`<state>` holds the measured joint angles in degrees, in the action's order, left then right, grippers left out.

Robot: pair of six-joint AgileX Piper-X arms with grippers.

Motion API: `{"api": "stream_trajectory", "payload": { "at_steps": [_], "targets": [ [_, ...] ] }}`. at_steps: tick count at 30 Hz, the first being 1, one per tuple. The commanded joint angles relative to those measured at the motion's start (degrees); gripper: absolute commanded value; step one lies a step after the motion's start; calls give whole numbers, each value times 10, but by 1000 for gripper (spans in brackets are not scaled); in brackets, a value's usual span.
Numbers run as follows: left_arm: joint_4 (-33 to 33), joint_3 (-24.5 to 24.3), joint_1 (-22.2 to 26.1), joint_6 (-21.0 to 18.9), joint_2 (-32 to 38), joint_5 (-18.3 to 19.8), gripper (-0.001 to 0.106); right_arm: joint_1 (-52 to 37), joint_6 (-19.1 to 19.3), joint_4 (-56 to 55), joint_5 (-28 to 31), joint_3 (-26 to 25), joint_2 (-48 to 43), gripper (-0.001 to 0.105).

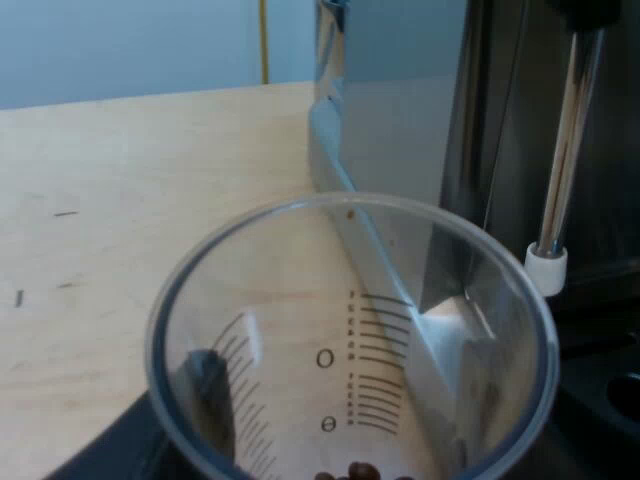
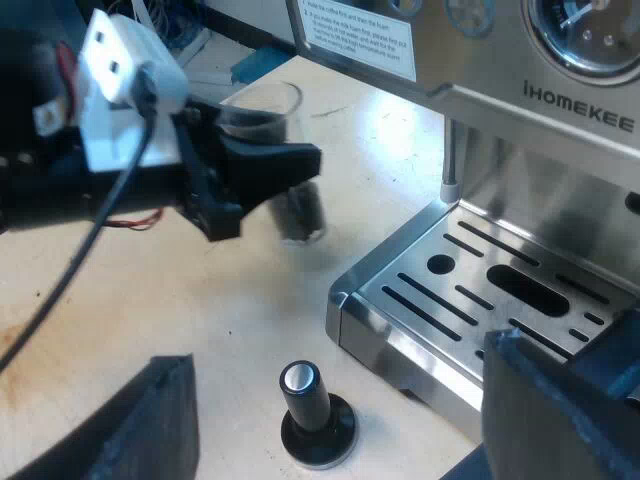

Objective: Pour the beans into the coffee machine

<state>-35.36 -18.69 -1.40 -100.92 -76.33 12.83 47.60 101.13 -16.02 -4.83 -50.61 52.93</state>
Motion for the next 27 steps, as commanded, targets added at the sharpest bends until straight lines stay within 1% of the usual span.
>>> {"api": "stream_trajectory", "payload": {
  "at_steps": [1,3,4,5,6,7,8,9,11,16,17,18,20,21,23,24,26,27],
  "targets": [
    [62,-4,-2,3,49,-16,25,1,2,8,-1,-4,-1,62],
    [82,-4,-2,12,65,-15,25,1,2,8,-1,-4,-1,62],
    [147,-4,-2,38,116,-31,25,1,2,8,-1,-4,-1,62],
    [178,-5,-2,39,139,-43,25,1,2,8,-1,-4,-1,62],
    [189,-6,-2,39,147,-46,25,1,2,8,-1,-4,-1,62],
    [225,-12,-2,39,168,-56,25,1,2,8,-1,-5,-1,62],
    [260,-20,-2,39,187,-58,25,1,2,8,-1,-5,-1,62],
    [271,-23,-2,39,192,-58,25,1,2,8,-1,-5,-3,62],
    [334,-47,-2,39,219,-58,25,1,0,8,-1,-5,-5,62],
    [420,-99,-2,39,244,-58,25,1,-19,7,7,-11,-15,62],
    [420,-99,-2,39,244,-58,25,1,-21,5,17,-16,-18,62],
    [451,-119,-2,39,248,-58,25,1,-21,4,22,-21,-20,62],
    [472,-134,-2,39,249,-58,25,1,-21,3,38,-32,-26,62],
    [525,-179,-2,39,250,-58,25,1,-21,3,48,-44,-29,62],
    [558,-212,-2,39,250,-58,25,1,-20,2,54,-60,-31,62],
    [563,-218,-2,39,250,-58,25,1,-20,-1,57,-68,-31,62],
    [585,-250,-2,39,250,-58,25,1,-16,-30,79,-94,-31,62],
    [590,-262,-2,39,250,-58,25,1,-10,-42,84,-98,-31,62]
  ]
}}
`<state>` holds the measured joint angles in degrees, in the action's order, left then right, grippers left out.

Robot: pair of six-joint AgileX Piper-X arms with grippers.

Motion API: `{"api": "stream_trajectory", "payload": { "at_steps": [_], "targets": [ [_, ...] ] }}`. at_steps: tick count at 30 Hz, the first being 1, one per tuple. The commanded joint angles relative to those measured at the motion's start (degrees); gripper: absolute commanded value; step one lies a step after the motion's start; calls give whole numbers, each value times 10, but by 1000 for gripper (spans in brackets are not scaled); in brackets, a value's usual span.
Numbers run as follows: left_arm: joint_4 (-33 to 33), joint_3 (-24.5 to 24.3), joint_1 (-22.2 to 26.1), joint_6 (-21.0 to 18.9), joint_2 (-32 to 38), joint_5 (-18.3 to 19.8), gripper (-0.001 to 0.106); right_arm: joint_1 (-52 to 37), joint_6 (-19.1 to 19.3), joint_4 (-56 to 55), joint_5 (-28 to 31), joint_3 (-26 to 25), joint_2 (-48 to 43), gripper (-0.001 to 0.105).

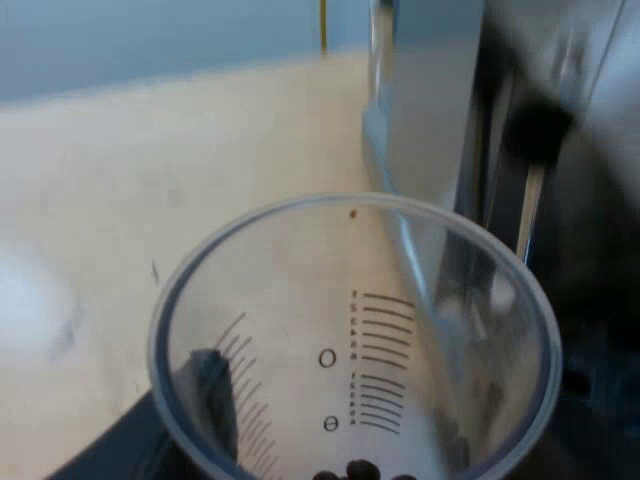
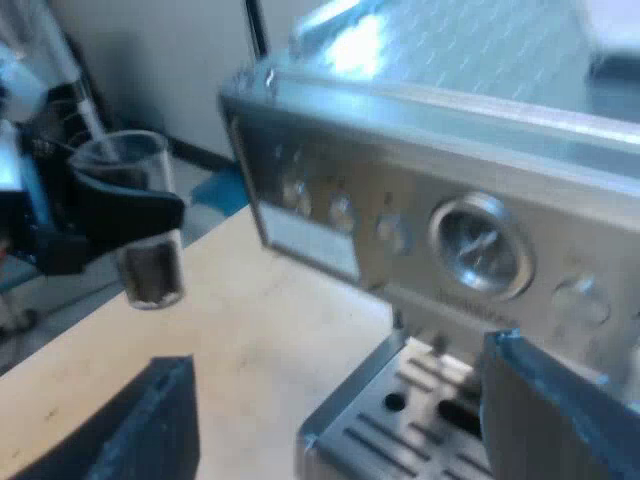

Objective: Pour the beans into the coffee machine

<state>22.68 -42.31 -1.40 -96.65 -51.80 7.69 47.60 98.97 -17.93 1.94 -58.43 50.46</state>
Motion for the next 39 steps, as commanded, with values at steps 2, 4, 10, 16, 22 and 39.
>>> {"api": "stream_trajectory", "payload": {
  "at_steps": [2,4,10,16,22,39],
  "targets": [
    [19,-53,-2,-3,5,-7,25,1,33,-58,33,-42,-7,62],
    [31,-79,-2,-3,5,-7,25,1,41,-92,53,-69,-7,62],
    [67,-142,-2,-3,5,-7,25,1,41,-117,87,-119,-7,62],
    [77,-194,-2,-1,6,-7,25,1,65,-117,138,-154,-7,62],
    [92,-225,-14,27,6,-15,25,1,67,-105,206,-167,-7,62],
    [96,-227,-64,56,5,-22,25,1,92,139,219,-46,7,62]
  ]
}}
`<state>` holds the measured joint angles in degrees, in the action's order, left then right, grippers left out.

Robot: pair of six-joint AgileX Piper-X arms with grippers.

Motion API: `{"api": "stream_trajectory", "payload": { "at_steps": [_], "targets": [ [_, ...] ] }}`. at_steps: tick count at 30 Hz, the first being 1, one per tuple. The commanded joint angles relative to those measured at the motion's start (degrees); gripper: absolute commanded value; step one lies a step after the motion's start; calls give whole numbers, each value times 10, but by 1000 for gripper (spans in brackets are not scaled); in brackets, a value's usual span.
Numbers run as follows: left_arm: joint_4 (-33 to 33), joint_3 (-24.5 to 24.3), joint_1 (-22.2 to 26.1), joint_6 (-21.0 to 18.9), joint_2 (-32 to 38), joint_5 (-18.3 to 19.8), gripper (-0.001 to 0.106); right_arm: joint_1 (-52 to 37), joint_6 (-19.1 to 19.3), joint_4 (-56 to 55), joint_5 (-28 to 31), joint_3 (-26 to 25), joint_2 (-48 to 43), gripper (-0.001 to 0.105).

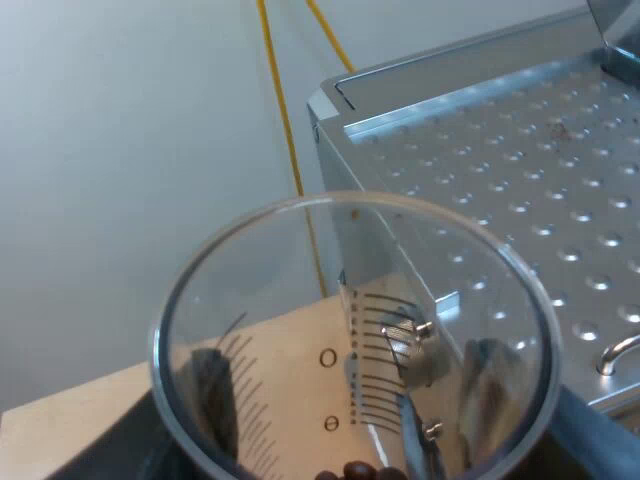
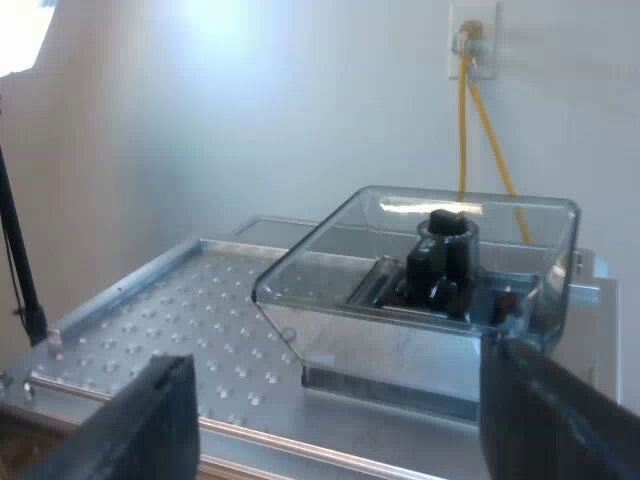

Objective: Pour the beans into the coffee machine

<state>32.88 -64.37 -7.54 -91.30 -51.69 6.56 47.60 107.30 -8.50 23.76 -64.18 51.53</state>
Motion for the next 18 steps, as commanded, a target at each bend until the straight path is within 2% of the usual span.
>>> {"api": "stream_trajectory", "payload": {
  "at_steps": [1,12,18],
  "targets": [
    [-6,-6,-3,3,3,-15,25,1,9,65,0,24,-4,62],
    [-20,-17,-3,3,0,-17,25,0,9,114,0,75,-3,62],
    [-2,-72,-3,3,-41,-17,25,0,9,170,0,102,-3,62]
  ]
}}
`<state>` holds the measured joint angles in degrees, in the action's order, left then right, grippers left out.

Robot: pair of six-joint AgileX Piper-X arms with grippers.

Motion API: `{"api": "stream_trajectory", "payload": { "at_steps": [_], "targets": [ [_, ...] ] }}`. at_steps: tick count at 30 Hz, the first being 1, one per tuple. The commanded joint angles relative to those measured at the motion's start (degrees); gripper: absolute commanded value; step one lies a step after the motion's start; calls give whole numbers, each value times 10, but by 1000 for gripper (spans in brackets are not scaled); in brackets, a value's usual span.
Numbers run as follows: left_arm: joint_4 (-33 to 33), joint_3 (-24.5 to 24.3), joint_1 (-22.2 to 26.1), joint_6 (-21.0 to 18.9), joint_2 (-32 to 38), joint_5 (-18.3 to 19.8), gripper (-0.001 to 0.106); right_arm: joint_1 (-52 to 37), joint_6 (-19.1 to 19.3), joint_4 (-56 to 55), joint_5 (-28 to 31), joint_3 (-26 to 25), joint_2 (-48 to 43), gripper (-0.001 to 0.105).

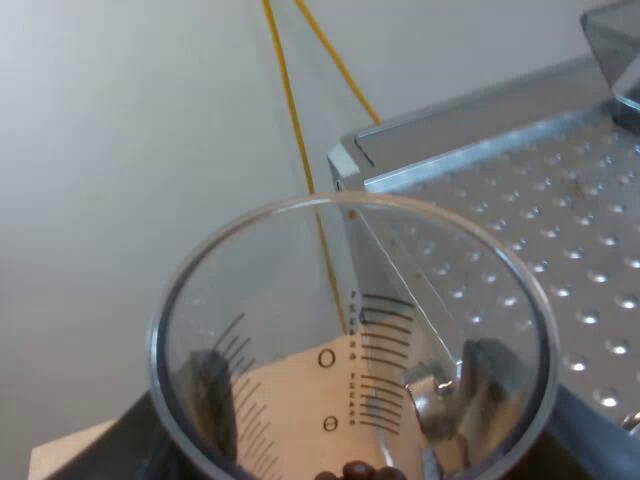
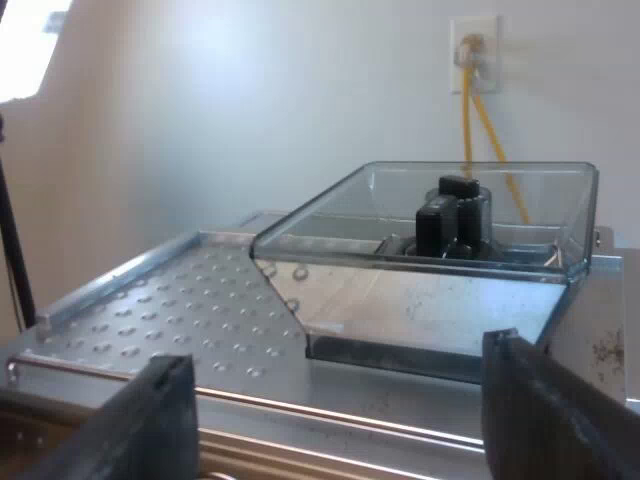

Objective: Pour the beans into the coffee machine

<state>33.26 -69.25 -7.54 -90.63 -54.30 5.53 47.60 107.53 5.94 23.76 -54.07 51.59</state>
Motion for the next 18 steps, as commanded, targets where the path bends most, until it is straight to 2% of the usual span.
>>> {"api": "stream_trajectory", "payload": {
  "at_steps": [1,4,7,9,11,14,18],
  "targets": [
    [-6,-35,-3,-4,-24,-6,25,0,7,30,0,3,-4,62],
    [-6,-61,-3,-3,-46,-6,25,0,7,33,0,6,-4,62],
    [-6,-79,-5,15,-67,-6,25,0,7,35,0,6,-4,62],
    [-5,-90,-13,31,-77,-6,25,0,7,44,0,6,-4,62],
    [-2,-101,-28,31,-88,-8,25,0,9,52,0,6,-4,62],
    [13,-122,-51,35,-107,-28,25,0,25,66,0,6,-4,62],
    [42,-163,-78,65,-144,-62,25,0,25,72,0,6,-4,62]
  ]
}}
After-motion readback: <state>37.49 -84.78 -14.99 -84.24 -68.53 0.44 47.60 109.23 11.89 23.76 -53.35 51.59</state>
